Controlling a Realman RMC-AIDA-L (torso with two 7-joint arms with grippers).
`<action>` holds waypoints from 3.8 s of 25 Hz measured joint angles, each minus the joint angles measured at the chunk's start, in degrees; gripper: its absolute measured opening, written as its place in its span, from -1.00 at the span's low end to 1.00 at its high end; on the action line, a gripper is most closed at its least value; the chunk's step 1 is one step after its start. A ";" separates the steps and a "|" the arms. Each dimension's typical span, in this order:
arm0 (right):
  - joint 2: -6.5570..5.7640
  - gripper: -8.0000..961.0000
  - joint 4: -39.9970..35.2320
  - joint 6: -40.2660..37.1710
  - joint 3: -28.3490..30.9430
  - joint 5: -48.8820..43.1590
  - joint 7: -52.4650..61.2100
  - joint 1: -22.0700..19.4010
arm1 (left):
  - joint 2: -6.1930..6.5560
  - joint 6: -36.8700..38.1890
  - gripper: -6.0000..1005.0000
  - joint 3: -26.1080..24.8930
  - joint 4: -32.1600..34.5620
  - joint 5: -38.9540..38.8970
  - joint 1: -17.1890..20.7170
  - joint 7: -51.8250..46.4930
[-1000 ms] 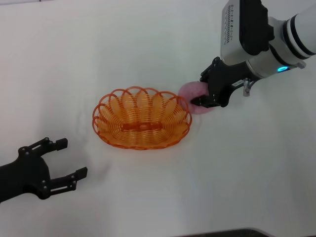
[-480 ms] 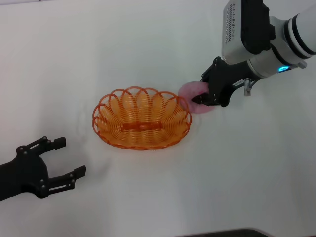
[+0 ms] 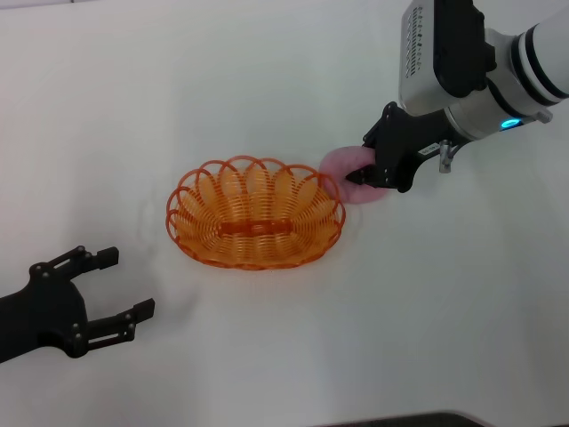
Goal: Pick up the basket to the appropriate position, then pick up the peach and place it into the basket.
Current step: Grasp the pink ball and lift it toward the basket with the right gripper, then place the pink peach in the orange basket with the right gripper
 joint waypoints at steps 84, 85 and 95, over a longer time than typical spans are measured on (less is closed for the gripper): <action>0.14 0.78 4.49 -2.53 -2.55 19.35 -7.45 -0.41 | 0.00 0.32 0.76 -1.23 -0.53 -0.04 -0.33 -1.44; 0.15 0.87 4.49 -2.53 -2.55 19.35 -7.46 -0.45 | 0.00 0.31 0.76 -1.23 -0.53 -0.04 -0.33 -1.44; -0.08 0.99 3.76 -4.37 5.43 19.80 -9.40 -4.15 | -0.01 0.27 0.76 -1.31 -0.53 -0.03 -0.36 -1.48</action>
